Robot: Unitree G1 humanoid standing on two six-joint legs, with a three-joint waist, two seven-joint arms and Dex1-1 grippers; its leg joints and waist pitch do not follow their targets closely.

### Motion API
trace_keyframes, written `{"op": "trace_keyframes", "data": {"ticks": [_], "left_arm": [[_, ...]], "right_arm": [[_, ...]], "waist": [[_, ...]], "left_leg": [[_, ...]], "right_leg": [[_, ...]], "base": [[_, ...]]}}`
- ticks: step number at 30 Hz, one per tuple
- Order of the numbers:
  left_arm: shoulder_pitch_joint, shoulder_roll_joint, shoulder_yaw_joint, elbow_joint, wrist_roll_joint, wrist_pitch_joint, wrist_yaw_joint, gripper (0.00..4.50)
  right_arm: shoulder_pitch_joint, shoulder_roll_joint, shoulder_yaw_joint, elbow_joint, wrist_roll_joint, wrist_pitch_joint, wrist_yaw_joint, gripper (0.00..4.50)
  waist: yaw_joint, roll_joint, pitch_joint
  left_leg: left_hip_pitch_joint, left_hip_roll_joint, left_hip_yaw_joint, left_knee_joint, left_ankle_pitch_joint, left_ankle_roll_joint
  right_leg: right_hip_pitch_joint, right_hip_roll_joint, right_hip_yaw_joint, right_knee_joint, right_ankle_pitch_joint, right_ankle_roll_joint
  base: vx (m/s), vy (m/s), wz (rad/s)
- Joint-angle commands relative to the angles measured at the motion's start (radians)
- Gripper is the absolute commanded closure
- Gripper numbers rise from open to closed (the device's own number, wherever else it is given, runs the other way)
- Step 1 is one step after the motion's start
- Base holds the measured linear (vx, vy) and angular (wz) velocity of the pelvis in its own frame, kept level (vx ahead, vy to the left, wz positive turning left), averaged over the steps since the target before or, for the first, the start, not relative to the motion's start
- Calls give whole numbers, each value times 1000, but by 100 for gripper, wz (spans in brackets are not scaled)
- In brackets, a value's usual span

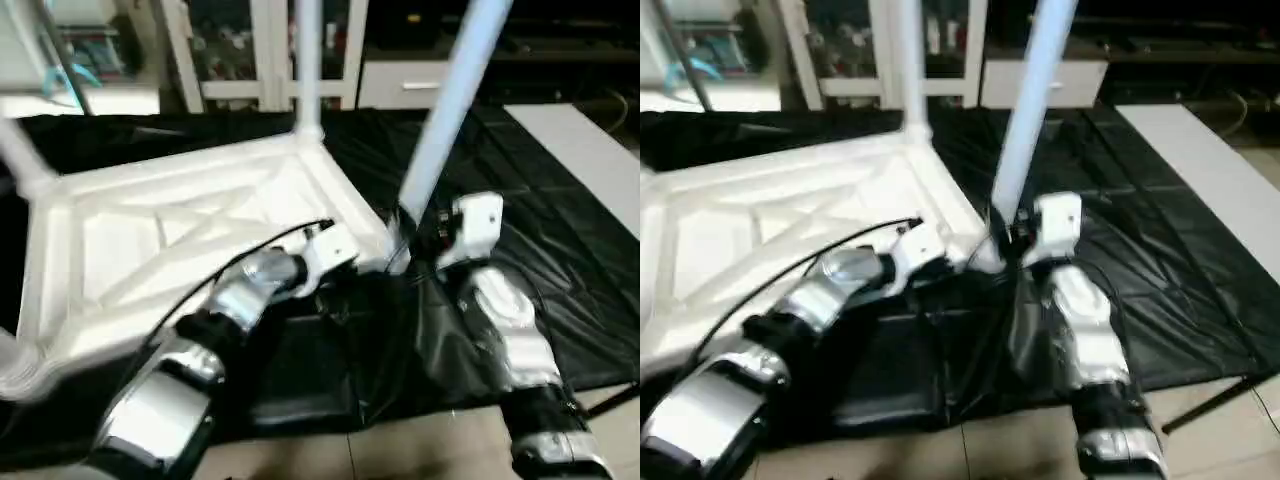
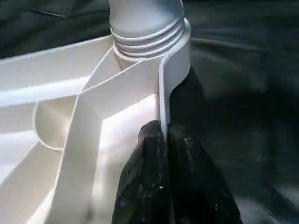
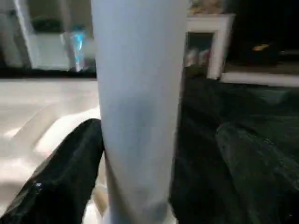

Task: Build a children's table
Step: Rotate leg to tighten

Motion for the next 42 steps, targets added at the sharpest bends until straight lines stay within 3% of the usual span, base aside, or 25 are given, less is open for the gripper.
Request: {"op": "trace_keyframes", "data": {"ticks": [1, 2, 4, 5, 7, 9, 12, 16, 18, 22, 24, 33, 42], "left_arm": [[70, 24, -63, -23, -37, -18, -203, 450], [83, 41, -85, -42, -40, -24, -259, 450], [108, 72, -119, -86, -50, -9, -361, 450], [117, 81, -126, -105, -54, 2, -396, 450], [131, 100, -146, -141, -64, 36, -467, 450], [139, 112, -161, -167, -63, 59, -513, 450], [141, 117, -167, -169, -41, 43, -510, 450], [134, 116, -164, -165, -29, 37, -484, 450], [127, 119, -164, -176, -18, 48, -464, 450], [127, 124, -168, -185, -11, 53, -464, 450], [127, 123, -165, -187, -9, 54, -461, 450], [137, 132, -170, -196, -3, 57, -468, 450], [148, 144, -182, -207, 4, 85, -496, 450]], "right_arm": [[39, -70, 22, -50, 43, 70, 145, 24], [54, -99, 42, -68, 52, 85, 202, 24], [81, -155, 81, -105, 74, 115, 317, 24], [90, -172, 91, -120, 80, 126, 355, 24], [106, -208, 118, -145, 89, 131, 443, 24], [107, -225, 130, -143, 98, 142, 499, 24], [98, -251, 162, -128, 88, 159, 570, 24], [86, -290, 213, -115, 56, 170, 636, 24], [73, -329, 266, -95, 4, 163, 693, 24], [61, -333, 274, -76, -19, 152, 696, 24], [45, -326, 270, -53, -21, 150, 691, 51], [31, -314, 245, -44, 4, 153, 720, 140], [50, -307, 248, -41, 18, 167, 743, 176]], "waist": [[4, -6, -48], [6, -4, -43], [8, -2, -43], [7, 0, -40], [7, -1, -41], [7, -2, -42], [3, -7, -44], [4, -9, -48], [7, -14, -47], [7, -16, -46], [6, -16, -45], [4, -16, -46], [4, -15, -48]], "left_leg": [[19, 27, -7, -70, -240, 89], [23, 30, -6, -75, -290, 73], [23, 30, -11, -81, -317, 57], [34, 34, -11, -84, -363, 35], [34, 34, -15, -87, -382, 18], [35, 34, -13, -86, -381, 15], [19, 31, -18, -88, -335, 22], [21, 30, -14, -81, -293, 33], [20, 31, -12, -79, -275, 42], [18, 32, -14, -80, -280, 43], [21, 32, -15, -81, -302, 36], [20, 32, -15, -81, -299, 38], [20, 33, -14, -80, -280, 42]], "right_leg": [[53, -44, 36, -70, -251, -227], [47, -44, 36, -77, -302, -213], [53, -47, 36, -79, -344, -197], [44, -47, 38, -87, -375, -188], [47, -50, 38, -86, -390, -187], [45, -50, 40, -86, -383, -187], [57, -52, 40, -81, -369, -181], [57, -50, 40, -74, -310, -201], [58, -51, 40, -73, -304, -206], [57, -54, 39, -77, -345, -195], [54, -54, 39, -81, -386, -184], [56, -52, 39, -77, -346, -198], [58, -51, 39, -72, -314, -209]], "base": [[0, 0, 0], [0, 0, 0], [0, 0, 0], [0, 0, 0], [0, 0, 0], [0, 0, 0], [0, 0, 0], [0, 0, 0], [0, 0, 0], [0, 0, 0], [0, 0, 0], [0, 0, 0], [0, 0, 0]]}}
